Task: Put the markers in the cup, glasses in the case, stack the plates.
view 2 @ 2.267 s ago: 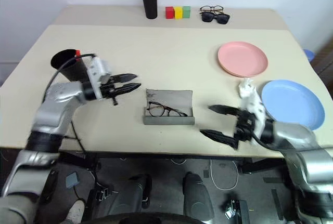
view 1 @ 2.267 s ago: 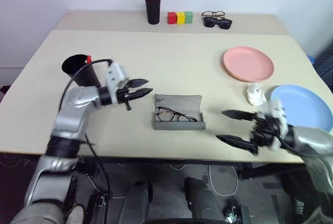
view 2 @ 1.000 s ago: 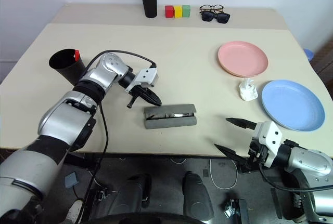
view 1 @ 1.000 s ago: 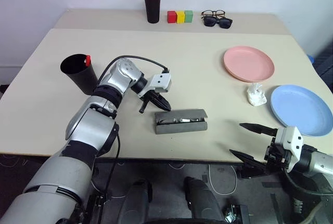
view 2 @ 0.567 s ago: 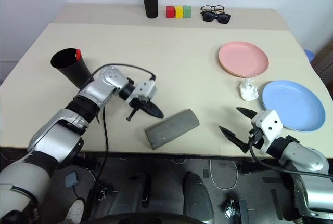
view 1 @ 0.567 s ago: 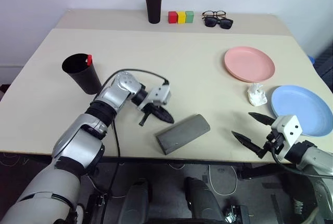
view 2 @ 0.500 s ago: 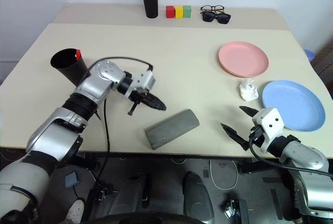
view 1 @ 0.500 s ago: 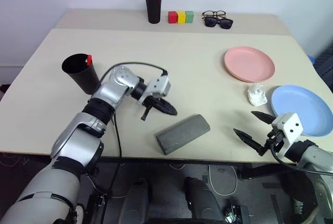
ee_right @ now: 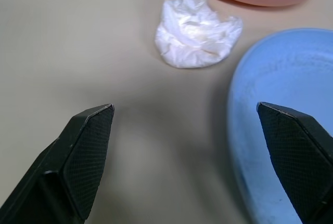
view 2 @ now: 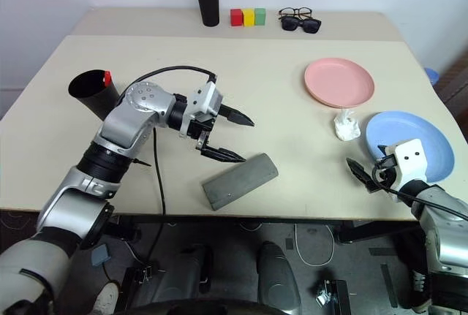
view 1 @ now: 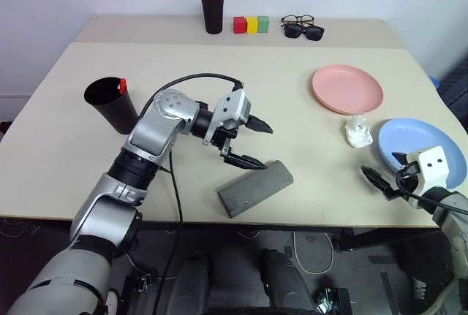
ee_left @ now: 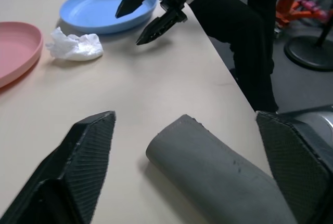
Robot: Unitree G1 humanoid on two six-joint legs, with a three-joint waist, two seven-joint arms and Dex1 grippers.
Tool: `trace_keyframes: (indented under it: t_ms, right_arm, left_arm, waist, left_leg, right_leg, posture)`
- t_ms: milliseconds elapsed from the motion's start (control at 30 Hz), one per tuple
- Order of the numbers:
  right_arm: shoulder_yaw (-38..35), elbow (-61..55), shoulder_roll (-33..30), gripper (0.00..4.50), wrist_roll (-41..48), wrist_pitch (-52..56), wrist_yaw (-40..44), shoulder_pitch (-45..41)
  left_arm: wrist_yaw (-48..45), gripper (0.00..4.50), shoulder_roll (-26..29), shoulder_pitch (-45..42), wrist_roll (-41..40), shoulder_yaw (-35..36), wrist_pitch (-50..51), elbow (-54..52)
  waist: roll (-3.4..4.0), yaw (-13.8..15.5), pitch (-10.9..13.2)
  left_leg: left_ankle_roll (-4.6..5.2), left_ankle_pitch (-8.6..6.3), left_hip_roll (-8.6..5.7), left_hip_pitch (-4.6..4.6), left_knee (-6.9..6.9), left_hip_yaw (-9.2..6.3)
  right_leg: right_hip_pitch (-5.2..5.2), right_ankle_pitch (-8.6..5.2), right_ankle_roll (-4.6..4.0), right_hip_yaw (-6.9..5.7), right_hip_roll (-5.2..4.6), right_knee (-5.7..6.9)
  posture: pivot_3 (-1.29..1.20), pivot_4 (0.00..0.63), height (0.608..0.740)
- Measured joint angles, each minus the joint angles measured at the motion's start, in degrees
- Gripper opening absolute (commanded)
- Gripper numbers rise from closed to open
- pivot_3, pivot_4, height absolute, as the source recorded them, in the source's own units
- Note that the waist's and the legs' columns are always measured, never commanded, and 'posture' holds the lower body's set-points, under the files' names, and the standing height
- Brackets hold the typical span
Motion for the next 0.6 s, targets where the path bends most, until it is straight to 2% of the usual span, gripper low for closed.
trace_keyframes:
  t_ms: [67,100,167,367,600]
  right_arm:
    - [0.16,1.24,-0.43,4.5,-0.19,0.09,0.01,-0.73]
    - [0.32,2.33,-0.56,3.94,-0.3,0.29,-0.03,-1.51]
    - [0.59,4.79,-0.72,3.18,-0.91,1.3,-0.7,-3.26]
    - [2.26,7.95,-1.51,0.05,-2.46,2.61,-1.06,-5.82]
    - [4.23,9.37,-3.14,0.05,-5.6,0.67,-1.66,-7.58]
  left_arm:
    - [0.36,4.48,0.01,0.78,-0.01,0.0,0.65,-1.06]
    - [0.68,4.5,0.02,0.98,-0.01,0.03,0.84,-1.16]
    - [1.4,4.5,-0.1,1.15,-0.01,0.09,1.2,-1.85]
    - [2.66,4.5,-0.11,1.49,-0.3,0.67,2.3,-3.45]
    - [3.94,4.5,0.92,2.73,-1.39,1.19,3.94,-5.54]
  waist:
    - [0.0,0.05,0.0]
    - [0.0,0.02,0.0]
    - [0.0,0.02,0.0]
    - [0.03,-0.07,-0.01]
    - [0.03,-0.13,-0.02]
  left_leg:
    - [0.0,0.0,0.0,0.01,0.0,0.0]
    - [0.0,0.0,0.0,0.01,0.0,0.0]
    - [0.0,0.0,0.0,0.01,0.03,0.01]
    - [0.0,0.0,0.0,0.05,0.01,0.02]
    - [0.0,0.0,0.0,0.27,0.0,0.01]
  right_leg:
    - [0.0,0.0,0.01,0.0,0.0,0.0]
    - [0.01,0.0,0.01,0.0,0.0,0.0]
    - [0.02,0.0,-0.01,0.01,0.0,0.01]
    - [0.02,0.05,0.09,0.02,0.0,0.03]
    - [0.29,-0.03,-0.05,0.01,0.0,-0.02]
  posture:
    - [0.0,0.15,0.74]
    - [0.0,0.15,0.74]
    - [0.0,0.15,0.74]
    - [0.0,0.15,0.74]
    - [0.0,0.15,0.74]
